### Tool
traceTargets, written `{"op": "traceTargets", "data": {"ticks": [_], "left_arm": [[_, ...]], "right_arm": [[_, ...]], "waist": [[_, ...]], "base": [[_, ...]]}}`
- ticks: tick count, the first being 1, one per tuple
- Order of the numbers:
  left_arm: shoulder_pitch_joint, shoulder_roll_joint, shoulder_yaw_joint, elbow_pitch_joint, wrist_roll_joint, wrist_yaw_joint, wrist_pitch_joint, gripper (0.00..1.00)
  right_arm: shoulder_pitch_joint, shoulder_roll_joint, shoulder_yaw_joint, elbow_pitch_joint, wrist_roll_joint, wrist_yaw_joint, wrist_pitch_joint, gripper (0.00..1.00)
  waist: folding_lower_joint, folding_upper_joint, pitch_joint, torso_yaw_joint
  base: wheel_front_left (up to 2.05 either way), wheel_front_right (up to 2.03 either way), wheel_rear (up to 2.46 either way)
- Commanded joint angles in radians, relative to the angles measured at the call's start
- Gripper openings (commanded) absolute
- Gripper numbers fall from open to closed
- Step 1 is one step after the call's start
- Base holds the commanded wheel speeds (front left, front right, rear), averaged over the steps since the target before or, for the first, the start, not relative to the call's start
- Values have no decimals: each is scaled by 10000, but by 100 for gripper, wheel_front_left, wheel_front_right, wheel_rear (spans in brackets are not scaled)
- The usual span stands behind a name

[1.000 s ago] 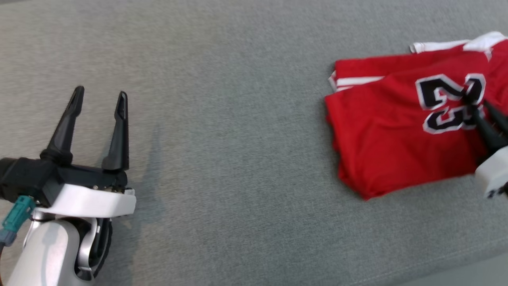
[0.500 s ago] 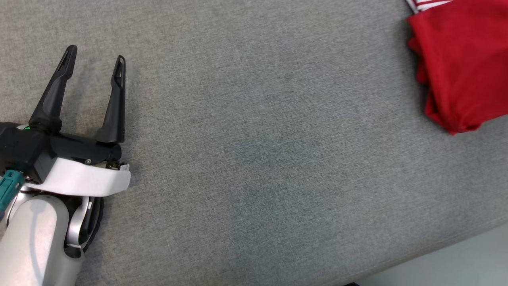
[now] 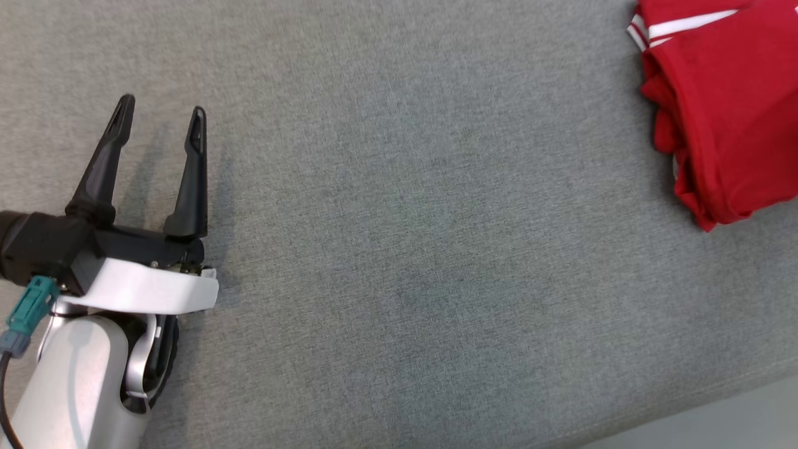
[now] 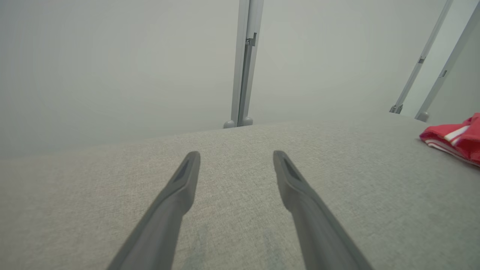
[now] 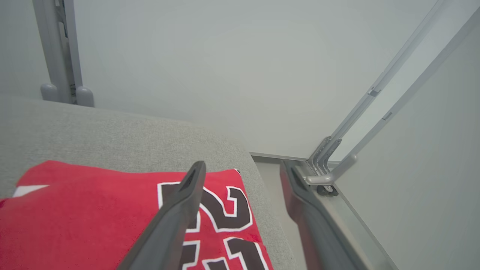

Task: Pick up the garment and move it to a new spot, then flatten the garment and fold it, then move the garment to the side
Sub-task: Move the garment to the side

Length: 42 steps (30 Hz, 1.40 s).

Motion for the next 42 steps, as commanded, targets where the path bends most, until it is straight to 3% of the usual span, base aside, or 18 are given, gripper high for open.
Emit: {"op": "traceTargets", "data": {"ticks": [1,3,9,13,18,25,42], "left_arm": [[156,-52,56,125,-136,71,-155,100],[457,-141,136,370,-263,174,-310,100],[1067,-344,260,717,-549,282,-628,100],[1437,-487,336,826,-750,363,-767,100],[1795,-470,359,981,-833,380,-838,100],[2433,-586,344,1281,-964,488,-914,100],[3488,-672,-52,1813,-1078,528,-751,100]], "right_arm": [[408,309,-307,-293,49,-4,-105,100],[1025,999,-919,-1359,14,-4,-94,100],[2702,2412,-1385,-3625,-267,-4,-79,100],[3843,3383,-1163,-4958,-468,-4,55,100],[5063,4152,-688,-6223,-763,-4,665,100],[6472,4509,-523,-6936,-1046,-4,1369,100],[8460,4533,-1106,-7735,-1413,-4,2297,100]], "waist": [[0,0,-472,129],[0,0,-997,240],[0,0,-2108,675],[0,0,-2707,1020],[0,0,-3219,1401],[0,0,-4175,1758],[0,0,-5717,2091]], "base": [[0,0,0],[0,0,0],[0,0,0],[0,0,0],[0,0,0],[0,0,0],[0,0,0]]}}
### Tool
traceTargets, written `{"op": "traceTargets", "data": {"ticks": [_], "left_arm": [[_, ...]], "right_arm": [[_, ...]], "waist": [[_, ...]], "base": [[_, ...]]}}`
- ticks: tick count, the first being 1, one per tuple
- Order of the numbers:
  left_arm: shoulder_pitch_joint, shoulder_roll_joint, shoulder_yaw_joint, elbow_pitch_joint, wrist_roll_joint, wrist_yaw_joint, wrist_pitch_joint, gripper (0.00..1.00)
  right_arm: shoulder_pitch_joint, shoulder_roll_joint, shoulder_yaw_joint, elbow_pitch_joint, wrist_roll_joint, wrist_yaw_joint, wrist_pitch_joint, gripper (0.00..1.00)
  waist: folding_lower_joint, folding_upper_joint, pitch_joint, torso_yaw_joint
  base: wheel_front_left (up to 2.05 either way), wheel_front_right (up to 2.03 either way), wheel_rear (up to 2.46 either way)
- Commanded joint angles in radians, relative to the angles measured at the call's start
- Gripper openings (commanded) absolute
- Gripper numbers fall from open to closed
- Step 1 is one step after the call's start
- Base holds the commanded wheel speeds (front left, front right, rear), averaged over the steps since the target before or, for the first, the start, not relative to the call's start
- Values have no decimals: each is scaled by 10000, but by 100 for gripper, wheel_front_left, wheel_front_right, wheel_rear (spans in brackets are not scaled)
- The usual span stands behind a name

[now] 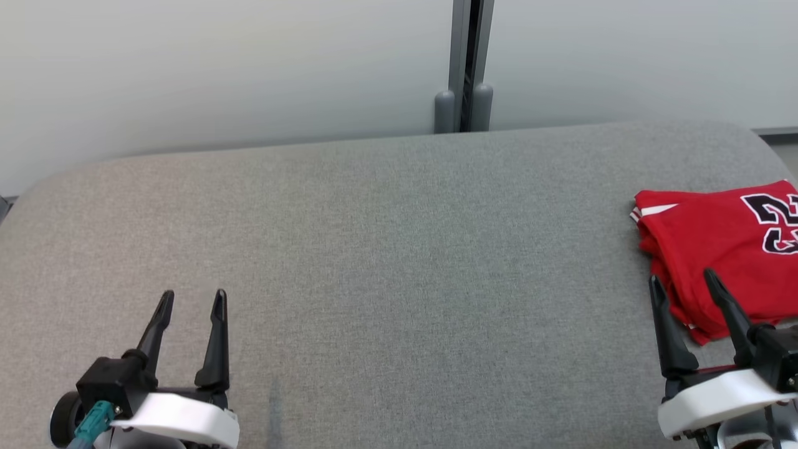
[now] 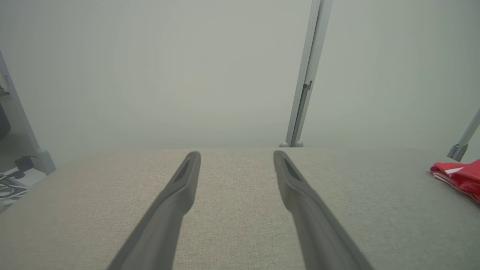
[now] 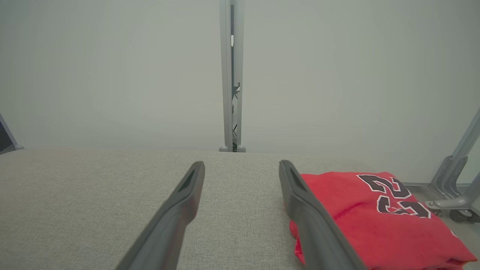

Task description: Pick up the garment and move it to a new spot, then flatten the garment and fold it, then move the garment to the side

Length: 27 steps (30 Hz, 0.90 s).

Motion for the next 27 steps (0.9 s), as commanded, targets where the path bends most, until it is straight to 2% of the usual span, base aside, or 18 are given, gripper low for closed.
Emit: {"op": "traceTargets", "data": {"ticks": [1,18,27], "left_arm": [[148,25,10,26,-40,34,4,100],[280,175,38,68,-139,182,4,100],[73,216,47,165,-199,111,-97,100]], "right_arm": [[175,-74,-40,-84,-76,-3,69,100],[247,-69,-85,-390,-67,-3,255,100],[159,-20,-5,-310,-38,-3,208,100]], "waist": [[0,-1,-199,16],[0,-1,-255,6],[0,-1,-110,73]], "base": [[0,0,0],[0,0,0],[0,0,0]]}}
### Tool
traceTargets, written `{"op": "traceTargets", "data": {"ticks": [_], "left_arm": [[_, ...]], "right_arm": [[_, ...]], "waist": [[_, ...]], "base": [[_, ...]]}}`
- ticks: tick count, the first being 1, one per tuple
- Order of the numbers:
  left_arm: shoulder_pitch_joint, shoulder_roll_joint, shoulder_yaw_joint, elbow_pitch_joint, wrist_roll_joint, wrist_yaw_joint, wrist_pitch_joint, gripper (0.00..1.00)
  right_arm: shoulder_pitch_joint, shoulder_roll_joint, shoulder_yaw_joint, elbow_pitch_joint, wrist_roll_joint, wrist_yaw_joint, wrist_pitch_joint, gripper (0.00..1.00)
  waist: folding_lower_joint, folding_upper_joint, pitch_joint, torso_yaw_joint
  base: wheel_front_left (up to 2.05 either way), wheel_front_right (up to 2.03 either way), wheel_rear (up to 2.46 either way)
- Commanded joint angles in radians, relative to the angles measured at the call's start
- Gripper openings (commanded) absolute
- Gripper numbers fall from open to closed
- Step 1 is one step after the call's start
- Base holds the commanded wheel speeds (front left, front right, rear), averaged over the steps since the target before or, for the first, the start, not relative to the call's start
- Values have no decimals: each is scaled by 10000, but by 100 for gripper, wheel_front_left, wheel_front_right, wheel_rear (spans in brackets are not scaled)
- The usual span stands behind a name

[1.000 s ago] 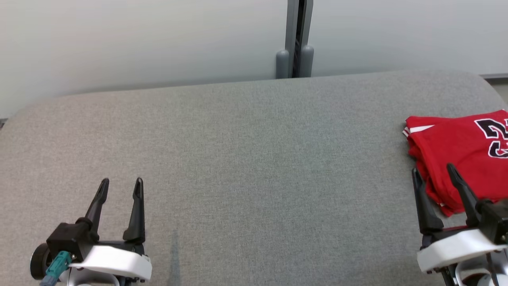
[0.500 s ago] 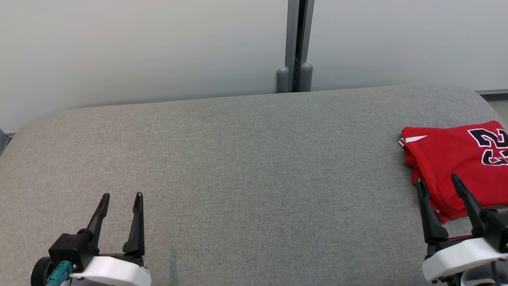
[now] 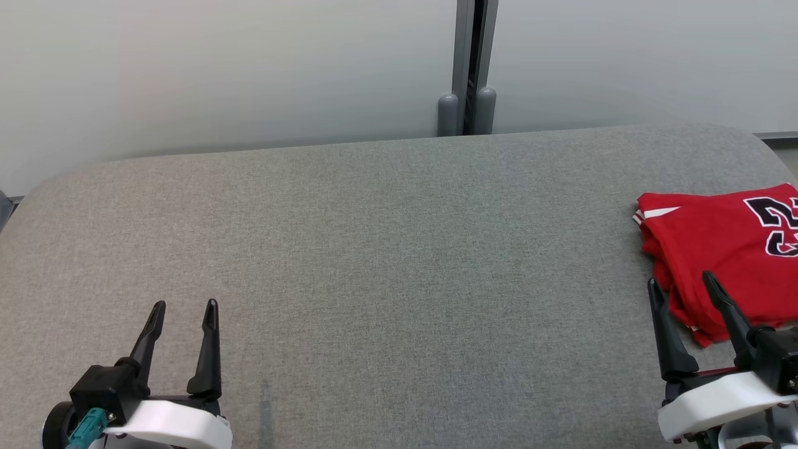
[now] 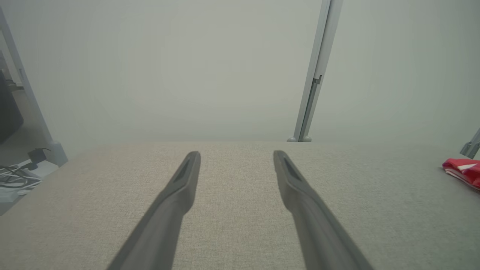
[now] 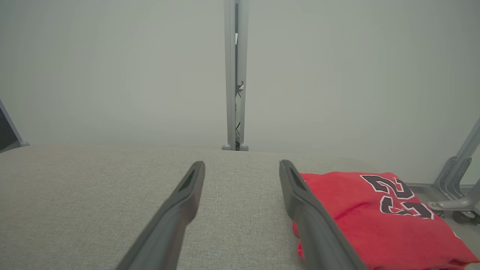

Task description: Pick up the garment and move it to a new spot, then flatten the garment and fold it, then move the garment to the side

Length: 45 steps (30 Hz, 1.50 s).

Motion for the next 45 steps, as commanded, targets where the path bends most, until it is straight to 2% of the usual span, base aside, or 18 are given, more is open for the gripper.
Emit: {"op": "traceTargets", "data": {"ticks": [1,25,26,28,45], "left_arm": [[-175,55,41,23,-39,-2,-57,100],[-232,167,16,345,-149,25,-160,100],[-98,86,-11,365,-112,-11,-140,0],[42,-45,-64,511,-123,-12,-136,0],[-248,-524,-202,686,-2786,-611,-207,0]], "right_arm": [[-87,-16,-6,25,-24,-3,-76,100],[-75,58,28,43,128,-3,-53,100],[-6,79,36,56,85,0,-12,0],[89,132,38,245,96,0,20,0],[-699,-62,-1412,1388,3153,0,1549,0]], "waist": [[0,-1,-2,4],[0,-1,-161,47],[0,-1,-162,47],[0,-1,-164,47],[0,-1,-163,71]], "base": [[0,0,0],[0,0,0],[0,0,0],[0,0,0],[0,0,0]]}}
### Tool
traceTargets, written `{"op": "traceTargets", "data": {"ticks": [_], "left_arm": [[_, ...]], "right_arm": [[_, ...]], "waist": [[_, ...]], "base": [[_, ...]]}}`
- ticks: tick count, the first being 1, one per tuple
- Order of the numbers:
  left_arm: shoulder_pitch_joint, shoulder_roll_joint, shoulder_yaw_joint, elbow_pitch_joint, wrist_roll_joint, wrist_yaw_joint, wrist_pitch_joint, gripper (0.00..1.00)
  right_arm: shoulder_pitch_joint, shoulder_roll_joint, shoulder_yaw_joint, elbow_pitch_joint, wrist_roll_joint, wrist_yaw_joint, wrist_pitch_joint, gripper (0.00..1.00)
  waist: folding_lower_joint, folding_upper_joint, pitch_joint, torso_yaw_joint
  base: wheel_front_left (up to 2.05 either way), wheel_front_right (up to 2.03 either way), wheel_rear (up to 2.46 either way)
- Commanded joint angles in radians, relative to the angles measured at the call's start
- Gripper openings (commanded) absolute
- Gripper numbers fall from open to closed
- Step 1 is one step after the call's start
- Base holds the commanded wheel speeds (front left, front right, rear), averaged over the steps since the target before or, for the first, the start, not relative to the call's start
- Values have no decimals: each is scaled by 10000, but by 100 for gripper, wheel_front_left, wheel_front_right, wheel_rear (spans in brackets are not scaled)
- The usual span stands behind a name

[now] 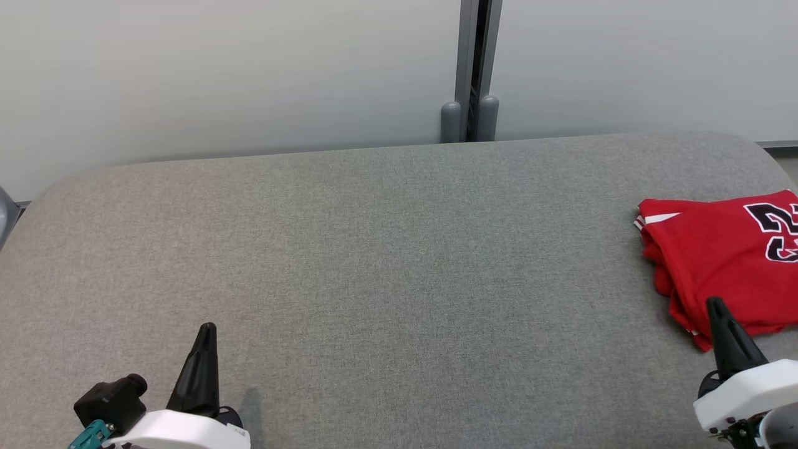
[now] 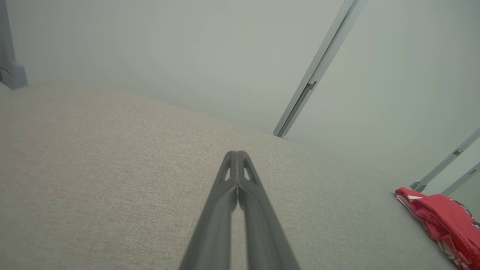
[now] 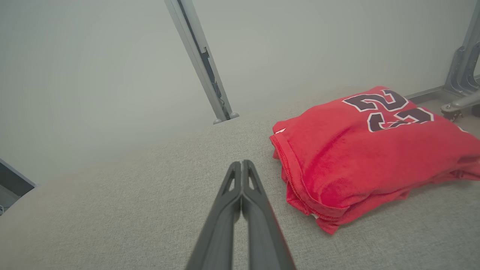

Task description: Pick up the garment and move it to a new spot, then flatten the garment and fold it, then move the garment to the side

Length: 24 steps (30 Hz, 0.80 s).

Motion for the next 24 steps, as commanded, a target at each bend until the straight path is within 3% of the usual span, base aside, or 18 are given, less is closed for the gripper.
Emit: {"op": "traceTargets", "data": {"ticks": [1,24], "left_arm": [[-325,49,39,-104,-294,-105,-52,0],[-649,-477,-106,70,-3177,-774,-126,0]], "right_arm": [[-341,-146,-196,-21,367,0,137,0],[-1138,-423,-1621,1230,3784,0,1697,0]], "waist": [[0,-1,0,2],[0,-1,1,35]], "base": [[0,0,0],[0,0,0]]}}
